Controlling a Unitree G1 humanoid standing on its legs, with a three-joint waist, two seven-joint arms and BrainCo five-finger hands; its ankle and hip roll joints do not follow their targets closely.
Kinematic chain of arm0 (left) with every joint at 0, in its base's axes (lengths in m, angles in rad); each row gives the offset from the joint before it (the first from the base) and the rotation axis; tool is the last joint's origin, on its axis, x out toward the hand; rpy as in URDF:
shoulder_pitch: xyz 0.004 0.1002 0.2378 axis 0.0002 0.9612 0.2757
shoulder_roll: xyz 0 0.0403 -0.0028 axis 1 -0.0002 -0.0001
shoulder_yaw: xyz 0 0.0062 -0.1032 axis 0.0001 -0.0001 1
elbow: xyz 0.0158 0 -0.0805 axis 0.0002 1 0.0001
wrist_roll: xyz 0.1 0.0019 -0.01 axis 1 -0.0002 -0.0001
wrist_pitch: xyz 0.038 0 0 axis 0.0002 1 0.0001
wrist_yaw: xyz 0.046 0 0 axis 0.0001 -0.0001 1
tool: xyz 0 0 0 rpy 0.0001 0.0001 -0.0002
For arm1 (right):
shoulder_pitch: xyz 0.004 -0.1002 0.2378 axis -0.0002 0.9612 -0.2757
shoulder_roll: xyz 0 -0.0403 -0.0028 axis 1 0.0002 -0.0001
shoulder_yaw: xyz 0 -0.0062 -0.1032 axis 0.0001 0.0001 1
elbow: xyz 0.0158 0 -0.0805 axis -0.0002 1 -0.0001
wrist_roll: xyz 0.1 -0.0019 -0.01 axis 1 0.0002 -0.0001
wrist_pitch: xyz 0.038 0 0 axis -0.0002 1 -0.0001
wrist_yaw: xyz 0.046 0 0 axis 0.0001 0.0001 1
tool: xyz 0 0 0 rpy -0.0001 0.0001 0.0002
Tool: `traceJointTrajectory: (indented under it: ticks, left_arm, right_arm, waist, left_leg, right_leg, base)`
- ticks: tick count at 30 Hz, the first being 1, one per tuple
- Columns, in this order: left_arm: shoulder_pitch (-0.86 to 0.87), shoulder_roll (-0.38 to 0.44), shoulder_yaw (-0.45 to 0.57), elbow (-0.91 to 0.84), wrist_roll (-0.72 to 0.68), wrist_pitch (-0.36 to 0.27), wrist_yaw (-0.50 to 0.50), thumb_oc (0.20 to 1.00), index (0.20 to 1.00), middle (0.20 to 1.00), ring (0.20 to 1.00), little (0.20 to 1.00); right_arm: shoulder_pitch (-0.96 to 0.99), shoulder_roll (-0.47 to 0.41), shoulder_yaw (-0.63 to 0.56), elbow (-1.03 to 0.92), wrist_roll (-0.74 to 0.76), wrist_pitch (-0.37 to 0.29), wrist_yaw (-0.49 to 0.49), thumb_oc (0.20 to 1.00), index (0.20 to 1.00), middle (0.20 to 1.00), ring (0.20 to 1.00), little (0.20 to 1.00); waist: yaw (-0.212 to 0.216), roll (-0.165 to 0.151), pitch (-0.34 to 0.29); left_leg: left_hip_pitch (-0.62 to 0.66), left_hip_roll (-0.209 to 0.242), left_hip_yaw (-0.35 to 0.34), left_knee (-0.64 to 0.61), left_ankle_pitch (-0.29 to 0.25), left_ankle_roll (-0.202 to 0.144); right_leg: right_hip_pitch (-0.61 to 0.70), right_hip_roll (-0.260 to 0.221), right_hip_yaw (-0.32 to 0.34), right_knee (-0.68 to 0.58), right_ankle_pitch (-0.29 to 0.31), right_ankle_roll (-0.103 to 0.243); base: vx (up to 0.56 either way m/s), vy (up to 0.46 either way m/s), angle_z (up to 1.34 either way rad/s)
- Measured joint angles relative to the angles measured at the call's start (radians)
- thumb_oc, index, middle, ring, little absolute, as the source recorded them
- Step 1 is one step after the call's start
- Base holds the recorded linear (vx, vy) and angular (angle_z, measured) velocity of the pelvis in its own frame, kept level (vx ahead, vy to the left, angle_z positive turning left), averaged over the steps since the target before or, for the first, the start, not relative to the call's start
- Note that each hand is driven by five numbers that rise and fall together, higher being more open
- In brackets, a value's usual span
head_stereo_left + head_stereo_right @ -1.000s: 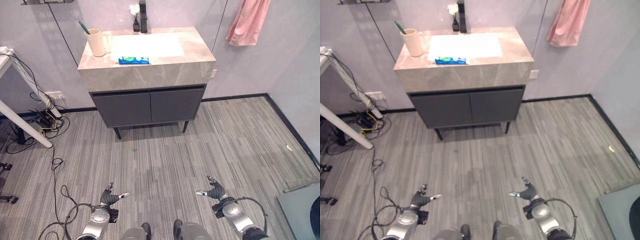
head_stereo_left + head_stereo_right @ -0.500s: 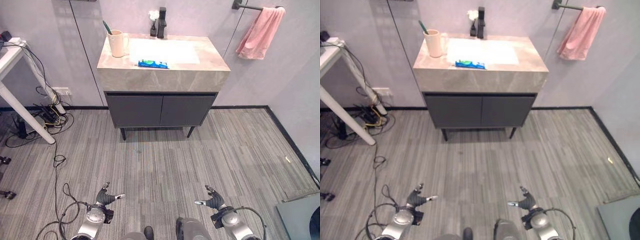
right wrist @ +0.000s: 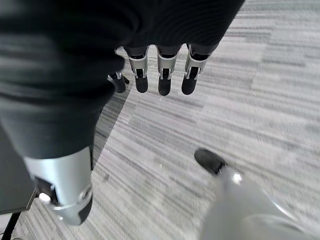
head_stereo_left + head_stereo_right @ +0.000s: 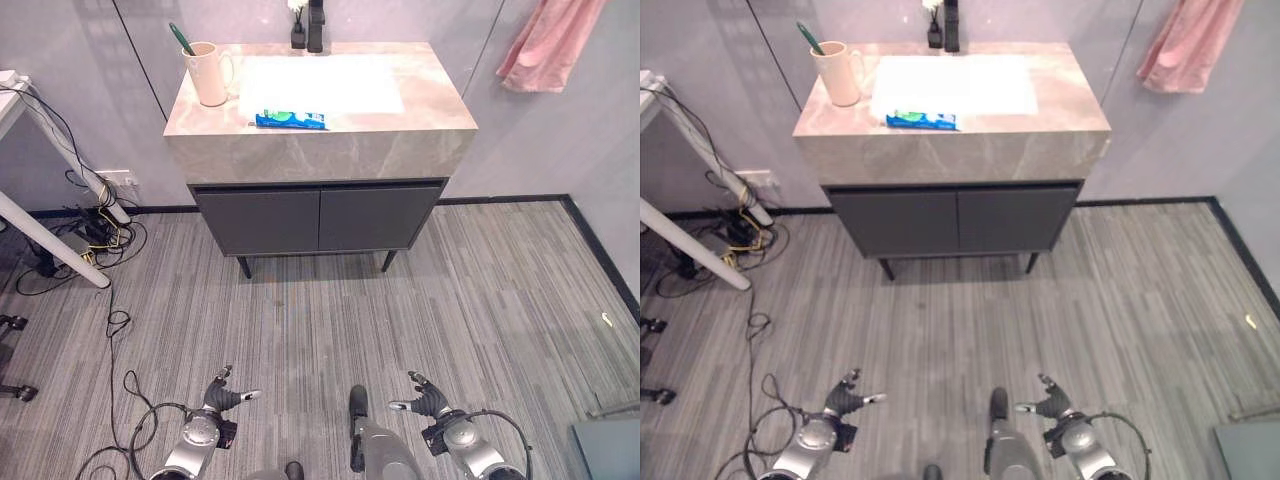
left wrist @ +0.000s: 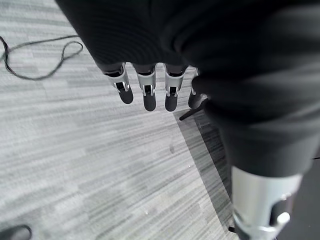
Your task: Put brush and paste in cup on sink, flatten towel.
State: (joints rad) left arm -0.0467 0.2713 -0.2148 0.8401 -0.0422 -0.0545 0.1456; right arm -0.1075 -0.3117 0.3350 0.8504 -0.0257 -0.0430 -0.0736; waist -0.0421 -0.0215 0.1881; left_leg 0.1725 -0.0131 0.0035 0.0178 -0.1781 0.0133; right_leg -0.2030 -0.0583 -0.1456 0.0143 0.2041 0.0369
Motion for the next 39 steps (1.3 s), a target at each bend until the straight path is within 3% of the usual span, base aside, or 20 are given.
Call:
traceJointTrajectory:
  ticks: [3, 7, 10, 11, 12, 15, 16, 17, 18, 19, 21, 22, 24, 29, 31, 35, 36, 37, 38, 39]
  left_arm:
    - [-0.03, -0.005, -0.005, 0.003, 0.0, 0.0, -0.001, 1.0, 1.0, 1.0, 1.0, 1.0]
    - [-0.042, 0.0, 0.001, 0.013, 0.0, 0.0, -0.001, 1.0, 1.0, 1.0, 1.0, 1.0]
    - [-0.036, -0.002, 0.0, 0.069, 0.0, 0.005, -0.003, 1.0, 1.0, 1.0, 1.0, 1.0]
    - [-0.026, 0.0, 0.002, 0.07, 0.0, 0.005, -0.003, 1.0, 1.0, 1.0, 1.0, 1.0]
    - [-0.026, 0.001, 0.0, 0.071, 0.0, 0.005, -0.003, 1.0, 1.0, 1.0, 1.0, 1.0]
    - [-0.038, 0.0, -0.004, 0.063, 0.0, 0.005, -0.004, 1.0, 1.0, 1.0, 1.0, 1.0]
    - [-0.08, -0.002, -0.015, 0.063, 0.0, 0.005, -0.003, 1.0, 1.0, 1.0, 1.0, 1.0]
    - [-0.091, -0.002, -0.038, 0.063, 0.0, 0.006, -0.003, 1.0, 1.0, 1.0, 1.0, 1.0]
    - [-0.087, -0.002, -0.039, 0.064, 0.0, 0.006, -0.003, 1.0, 1.0, 1.0, 1.0, 1.0]
    - [-0.085, -0.001, -0.04, 0.064, 0.0, 0.005, -0.002, 1.0, 1.0, 1.0, 1.0, 1.0]
    - [-0.073, -0.001, -0.028, 0.069, 0.0, -0.001, 0.005, 1.0, 1.0, 1.0, 1.0, 1.0]
    - [-0.068, 0.002, -0.021, 0.08, 0.0, 0.001, 0.007, 1.0, 1.0, 1.0, 1.0, 1.0]
    - [-0.044, 0.002, -0.022, 0.083, 0.0, 0.003, 0.005, 1.0, 1.0, 1.0, 1.0, 1.0]
    - [-0.058, 0.002, -0.002, 0.084, 0.003, 0.002, 0.005, 1.0, 1.0, 1.0, 1.0, 1.0]
    - [-0.086, 0.003, -0.014, 0.087, 0.006, 0.001, 0.005, 1.0, 1.0, 1.0, 1.0, 1.0]
    - [-0.071, 0.034, -0.047, 0.059, 0.023, -0.001, 0.009, 1.0, 1.0, 1.0, 1.0, 1.0]
    - [-0.081, 0.049, -0.047, 0.042, 0.029, -0.001, 0.01, 1.0, 1.0, 1.0, 1.0, 1.0]
    - [-0.086, 0.063, -0.051, 0.042, 0.053, 0.001, 0.011, 1.0, 1.0, 1.0, 1.0, 1.0]
    - [-0.074, 0.094, -0.076, 0.037, 0.06, 0.0, 0.017, 1.0, 1.0, 1.0, 1.0, 1.0]
    - [-0.069, 0.102, -0.078, 0.027, 0.06, -0.001, 0.024, 1.0, 1.0, 1.0, 1.0, 1.0]
  right_arm:
    - [-0.036, -0.032, 0.0, -0.007, -0.021, 0.0, -0.004, 1.0, 1.0, 1.0, 1.0, 1.0]
    - [-0.054, -0.042, 0.0, -0.009, -0.028, 0.0, -0.006, 1.0, 1.0, 1.0, 1.0, 1.0]
    - [-0.032, -0.042, 0.0, -0.011, -0.03, 0.0, -0.004, 1.0, 1.0, 1.0, 1.0, 1.0]
    - [-0.004, -0.043, 0.0, -0.019, -0.031, -0.002, -0.004, 1.0, 1.0, 1.0, 1.0, 1.0]
    - [0.01, -0.043, 0.001, -0.018, -0.031, -0.002, -0.005, 1.0, 1.0, 1.0, 1.0, 1.0]
    - [0.024, -0.041, 0.003, -0.006, -0.031, 0.0, -0.009, 1.0, 1.0, 1.0, 1.0, 1.0]
    - [0.014, -0.039, -0.003, 0.023, -0.031, 0.004, -0.013, 1.0, 1.0, 1.0, 1.0, 1.0]
    - [-0.016, -0.039, 0.001, 0.038, -0.032, 0.005, -0.014, 1.0, 1.0, 1.0, 1.0, 1.0]
    - [-0.017, -0.038, 0.001, 0.038, -0.034, 0.002, -0.016, 1.0, 1.0, 1.0, 1.0, 1.0]
    - [-0.016, -0.038, 0.007, 0.037, -0.042, 0.001, -0.017, 1.0, 1.0, 1.0, 1.0, 1.0]
    - [-0.025, -0.047, 0.044, 0.047, -0.074, 0.0, -0.023, 1.0, 1.0, 1.0, 1.0, 1.0]
    - [-0.027, -0.04, 0.042, 0.065, -0.088, -0.002, -0.025, 1.0, 1.0, 1.0, 1.0, 1.0]
    - [-0.006, -0.04, 0.042, 0.076, -0.091, -0.001, -0.027, 1.0, 1.0, 1.0, 1.0, 1.0]
    - [0.001, -0.04, 0.066, 0.071, -0.123, 0.001, -0.021, 1.0, 1.0, 1.0, 1.0, 1.0]
    - [-0.004, -0.037, 0.067, 0.072, -0.147, 0.001, -0.012, 1.0, 1.0, 1.0, 1.0, 1.0]
    - [0.019, -0.042, 0.068, 0.037, -0.153, -0.002, -0.009, 1.0, 1.0, 1.0, 1.0, 1.0]
    - [0.015, -0.043, 0.069, 0.03, -0.156, -0.001, -0.008, 1.0, 1.0, 1.0, 1.0, 1.0]
    - [0.007, -0.045, 0.066, 0.021, -0.157, 0.0, -0.009, 1.0, 1.0, 1.0, 1.0, 1.0]
    - [0.028, -0.037, 0.07, -0.015, -0.157, -0.006, -0.009, 1.0, 1.0, 1.0, 1.0, 1.0]
    - [0.028, -0.035, 0.071, -0.013, -0.157, -0.005, -0.009, 1.0, 1.0, 1.0, 1.0, 1.0]
  waist:
    - [-0.004, 0.01, -0.005]
    - [-0.005, 0.026, -0.012]
    - [-0.002, 0.006, -0.02]
    - [0.006, -0.01, -0.026]
    - [0.014, -0.02, -0.029]
    - [-0.004, -0.049, -0.018]
    - [-0.004, -0.083, 0.004]
    - [0.001, -0.084, 0.037]
    - [-0.002, -0.079, 0.041]
    - [-0.001, -0.075, 0.041]
    - [0.028, -0.057, 0.031]
    - [0.041, -0.056, 0.038]
    - [0.03, -0.041, 0.033]
    - [0.032, -0.048, 0.019]
    - [0.032, -0.058, 0.02]
    - [0.027, -0.024, -0.006]
    - [0.029, -0.024, -0.004]
    - [0.026, -0.005, 0.0]
    - [0.029, -0.024, -0.019]
    - [0.032, -0.026, -0.028]
  left_leg:
    - [0.009, 0.043, -0.02, 0.0, 0.012, -0.029]
    - [-0.005, 0.083, -0.022, 0.087, 0.016, -0.054]
    - [-0.138, 0.086, -0.021, 0.409, 0.032, -0.138]
    - [-0.259, 0.094, -0.023, 0.63, 0.122, -0.211]
    - [-0.316, 0.099, -0.024, 0.723, 0.179, -0.203]
    - [-0.406, 0.128, 0.044, 0.721, 0.141, -0.145]
    - [-0.452, 0.139, 0.159, 0.573, 0.102, -0.111]
    - [-0.473, 0.129, 0.198, 0.237, 0.143, -0.114]
    - [-0.477, 0.132, 0.198, 0.186, 0.169, -0.115]
    - [-0.49, 0.129, 0.191, 0.13, 0.197, -0.118]
    - [-0.439, 0.118, 0.033, -0.135, 0.242, -0.142]
    - [-0.452, 0.128, 0.01, -0.133, 0.275, -0.139]
    - [-0.445, 0.156, 0.113, -0.127, 0.307, -0.122]
    - [-0.423, 0.112, 0.118, -0.119, 0.33, -0.089]
    - [-0.445, 0.069, 0.116, 0.022, 0.335, -0.071]
    - [-0.379, 0.018, 0.15, 0.049, 0.266, 0.056]
    - [-0.371, -0.002, 0.152, 0.047, 0.242, 0.066]
    - [-0.351, -0.009, 0.153, 0.036, 0.231, 0.081]
    - [-0.303, -0.066, 0.153, 0.014, 0.221, 0.079]
    - [-0.301, -0.076, 0.158, 0.014, 0.213, 0.077]
  right_leg:
    - [0.019, 0.034, -0.036, 0.009, -0.026, -0.047]
    - [0.037, 0.068, -0.055, 0.044, -0.116, -0.041]
    - [0.094, 0.074, -0.055, 0.007, -0.133, -0.052]
    - [0.121, 0.088, -0.054, -0.006, -0.143, -0.08]
    - [0.122, 0.092, -0.053, -0.005, -0.149, -0.106]
    - [0.135, 0.093, -0.076, -0.028, -0.157, -0.143]
    - [0.137, 0.077, -0.081, -0.051, -0.153, -0.142]
    - [0.184, 0.097, -0.088, -0.085, -0.146, -0.134]
    - [0.212, 0.11, -0.085, -0.099, -0.147, -0.135]
    - [0.227, 0.12, -0.07, -0.099, -0.16, -0.117]
    - [0.226, 0.141, -0.019, -0.096, -0.213, -0.017]
    - [0.239, 0.153, -0.008, -0.095, -0.198, -0.021]
    - [0.28, 0.175, 0.012, -0.098, -0.206, -0.085]
    - [0.315, 0.175, 0.063, -0.098, -0.244, -0.076]
    - [0.357, 0.136, 0.062, -0.098, -0.265, -0.064]
    - [0.317, 0.07, 0.084, 0.126, -0.389, -0.004]
    - [0.283, 0.056, 0.084, 0.202, -0.397, 0.004]
    - [0.176, 0.033, 0.07, 0.446, -0.404, 0.007]
    - [0.069, -0.053, 0.053, 0.681, -0.418, 0.022]
    - [0.054, -0.076, 0.057, 0.682, -0.422, 0.023]
  base:
    - [0.24, -0.148, 0.18]
    - [0.29, -0.227, 0.11]
    - [0.2, -0.242, 0.0]
    - [0.14, -0.178, -0.08]
    - [0.14, -0.145, -0.06]
    - [0.15, -0.051, 0.26]
    - [0.17, 0.012, 0.37]
    - [0.39, 0.141, 0.11]
    - [0.43, 0.193, -0.27]
    - [0.47, 0.217, -0.27]
    - [0.3, 0.147, -0.72]
    - [0.38, 0.228, -1.04]
    - [0.39, 0.281, -0.55]
    - [0.22, 0.228, -0.28]
    - [0.23, 0.345, -0.08]
    - [0.18, 0.314, -0.11]
    - [0.15, 0.325, 0.06]
    - [0.12, 0.286, 0.25]
    - [0.23, 0.359, 0.32]
    - [0.28, 0.412, 0.33]
